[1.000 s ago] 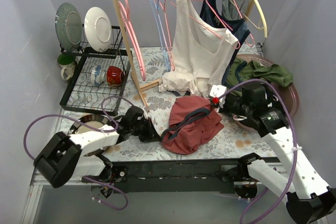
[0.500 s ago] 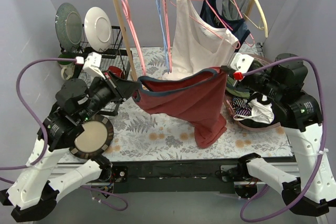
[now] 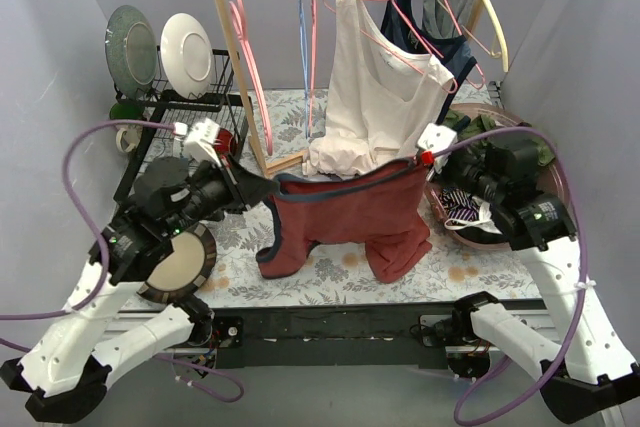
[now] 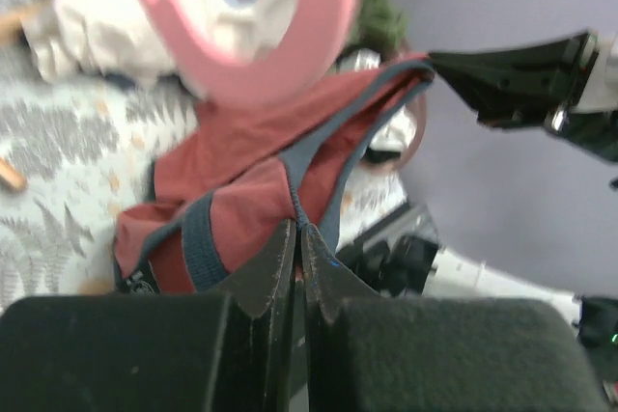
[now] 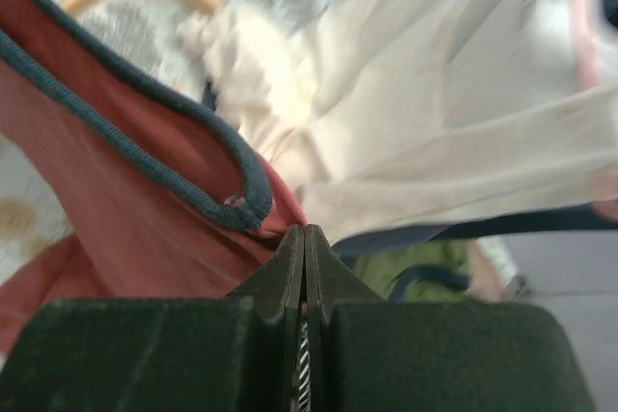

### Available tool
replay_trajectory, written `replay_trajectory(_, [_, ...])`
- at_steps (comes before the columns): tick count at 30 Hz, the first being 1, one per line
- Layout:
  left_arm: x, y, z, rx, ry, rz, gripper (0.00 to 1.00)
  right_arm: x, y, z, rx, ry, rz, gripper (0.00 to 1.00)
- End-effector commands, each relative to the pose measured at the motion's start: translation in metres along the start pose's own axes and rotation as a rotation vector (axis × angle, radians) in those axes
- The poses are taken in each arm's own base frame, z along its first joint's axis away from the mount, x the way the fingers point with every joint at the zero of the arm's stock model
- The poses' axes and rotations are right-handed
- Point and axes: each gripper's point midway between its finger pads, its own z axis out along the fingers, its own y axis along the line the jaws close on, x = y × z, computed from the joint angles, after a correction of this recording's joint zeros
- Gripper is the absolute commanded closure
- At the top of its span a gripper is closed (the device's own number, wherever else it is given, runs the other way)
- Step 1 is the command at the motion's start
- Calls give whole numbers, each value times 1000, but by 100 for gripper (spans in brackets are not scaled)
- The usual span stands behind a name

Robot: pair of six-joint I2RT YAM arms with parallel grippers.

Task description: Place the tank top on the hanger

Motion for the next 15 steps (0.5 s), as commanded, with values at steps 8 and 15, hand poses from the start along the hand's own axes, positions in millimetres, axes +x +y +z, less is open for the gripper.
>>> replay_trajectory(8, [188, 27, 34, 353, 544, -322, 100, 145, 27, -5, 130, 374, -34, 99])
replay_trajectory(15, [217, 39, 36, 363, 669, -304, 85, 148, 8, 7, 180, 392, 14, 99])
